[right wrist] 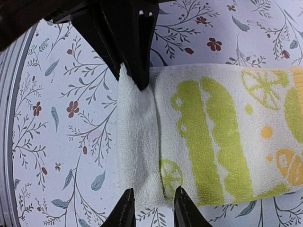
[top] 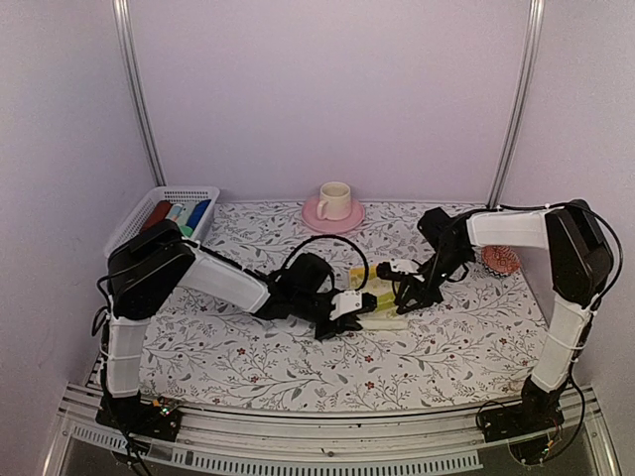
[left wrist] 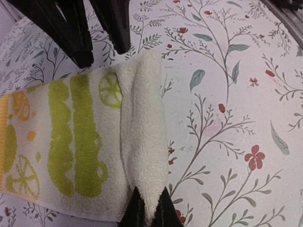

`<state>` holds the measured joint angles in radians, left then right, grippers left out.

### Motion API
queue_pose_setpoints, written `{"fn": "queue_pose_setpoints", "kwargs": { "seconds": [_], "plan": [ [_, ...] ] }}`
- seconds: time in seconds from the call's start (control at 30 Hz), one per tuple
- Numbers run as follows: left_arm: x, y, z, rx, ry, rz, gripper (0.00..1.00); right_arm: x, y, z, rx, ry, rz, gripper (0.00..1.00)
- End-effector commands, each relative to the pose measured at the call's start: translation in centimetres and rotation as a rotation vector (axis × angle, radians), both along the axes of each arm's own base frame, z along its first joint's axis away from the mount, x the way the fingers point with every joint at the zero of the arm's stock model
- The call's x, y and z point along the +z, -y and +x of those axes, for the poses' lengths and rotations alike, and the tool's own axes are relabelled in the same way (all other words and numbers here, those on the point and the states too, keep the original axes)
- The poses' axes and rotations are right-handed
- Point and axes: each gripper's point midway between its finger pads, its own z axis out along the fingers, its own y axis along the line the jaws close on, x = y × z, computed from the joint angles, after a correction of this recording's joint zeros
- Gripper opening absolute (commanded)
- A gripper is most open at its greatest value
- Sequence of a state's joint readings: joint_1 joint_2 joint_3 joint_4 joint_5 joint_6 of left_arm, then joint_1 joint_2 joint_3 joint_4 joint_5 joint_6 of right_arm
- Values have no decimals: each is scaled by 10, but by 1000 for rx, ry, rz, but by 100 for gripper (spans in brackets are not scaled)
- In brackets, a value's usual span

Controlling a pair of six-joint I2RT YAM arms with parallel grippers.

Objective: Roll the towels
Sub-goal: Roll the towel at the center of the board.

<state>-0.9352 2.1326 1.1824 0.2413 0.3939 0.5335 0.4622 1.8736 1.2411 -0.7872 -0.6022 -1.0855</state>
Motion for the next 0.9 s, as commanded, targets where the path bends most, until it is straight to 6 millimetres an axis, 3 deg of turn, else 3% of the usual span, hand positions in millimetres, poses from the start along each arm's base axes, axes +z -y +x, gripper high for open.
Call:
{"fn": "queue_pose_setpoints", "kwargs": {
  "seconds": [0.0, 0.17, 0.4, 0.6, 0.87],
  "plan": [
    [-11, -5, 2, 37, -171, 32, 0, 13, 1, 3, -1, 51, 39, 29],
    [-20, -4, 7, 73, -294, 59, 0, 19, 6, -7, 48, 125, 68, 25],
    [-22, -10, 11, 120, -450, 27, 0, 35, 5, -22, 136, 276, 156, 28],
    [-15, -11, 19, 157, -562, -14, 0, 21, -4, -35, 211, 327, 140, 30],
    [-26, -15, 25, 195, -656, -10, 0, 1, -9, -22, 153, 317, 84, 31]
  ]
}}
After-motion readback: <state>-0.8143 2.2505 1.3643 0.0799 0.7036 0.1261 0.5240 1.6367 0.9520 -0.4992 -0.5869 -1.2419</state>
